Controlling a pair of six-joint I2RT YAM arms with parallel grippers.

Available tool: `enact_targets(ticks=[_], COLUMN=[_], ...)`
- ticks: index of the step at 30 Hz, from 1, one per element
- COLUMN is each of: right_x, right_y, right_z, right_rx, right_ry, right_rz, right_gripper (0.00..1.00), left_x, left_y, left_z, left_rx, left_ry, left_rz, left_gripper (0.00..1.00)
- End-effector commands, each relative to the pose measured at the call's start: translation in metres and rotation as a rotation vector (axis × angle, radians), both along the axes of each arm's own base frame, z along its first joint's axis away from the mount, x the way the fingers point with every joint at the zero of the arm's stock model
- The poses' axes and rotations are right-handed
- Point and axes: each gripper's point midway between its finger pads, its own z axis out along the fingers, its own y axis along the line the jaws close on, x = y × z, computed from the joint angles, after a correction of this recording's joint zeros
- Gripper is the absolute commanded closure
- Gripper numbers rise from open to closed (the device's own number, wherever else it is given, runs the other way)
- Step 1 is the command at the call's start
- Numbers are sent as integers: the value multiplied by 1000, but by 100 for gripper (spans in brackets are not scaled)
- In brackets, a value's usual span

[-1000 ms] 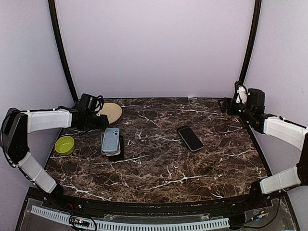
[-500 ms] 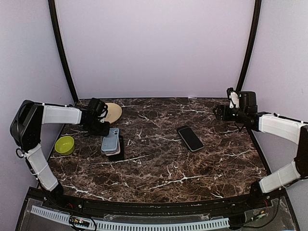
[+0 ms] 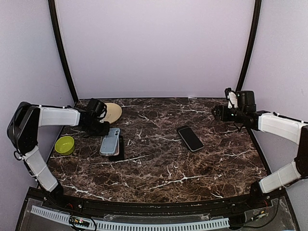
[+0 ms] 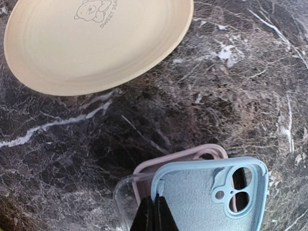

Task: Put the phone into the phone case
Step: Pick up the phone case, then pass from the left arm to the right

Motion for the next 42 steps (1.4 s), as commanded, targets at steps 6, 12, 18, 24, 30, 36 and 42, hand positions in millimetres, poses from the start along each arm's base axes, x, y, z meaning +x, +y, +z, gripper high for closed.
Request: enact_targets(ticks=[6,12,18,24,30,36,42], right_x=[-14,-78,-135,-131,-126,-125,-135], right_y=[96,240,331,356,359,344,292], right_z=[65,98,120,102,95,94,38], right_rx=[9,181,360,336,323,280,206], right_ry=[-118,-195,-224,-165,-155,-121,195], right_rz=[223,637,896,885,874,880,887], right_gripper=[13,12,11,22,80,100,100], left_x=[-10,-37,-63,-73,-84,-101,-114], left_y=[-33,-82,-124,-142,-149,-161,-145], left_z=[111,181,228,240,238,222,201], left_rx=[38,27,-10,-48,-144,-215,-149], left_ry=[-394,-705,-917,-973,-957,-856,-722], left_rz=[3,-44,-96,-129,-175,-293,-324], left_gripper=[100,100,100,100,100,82,17])
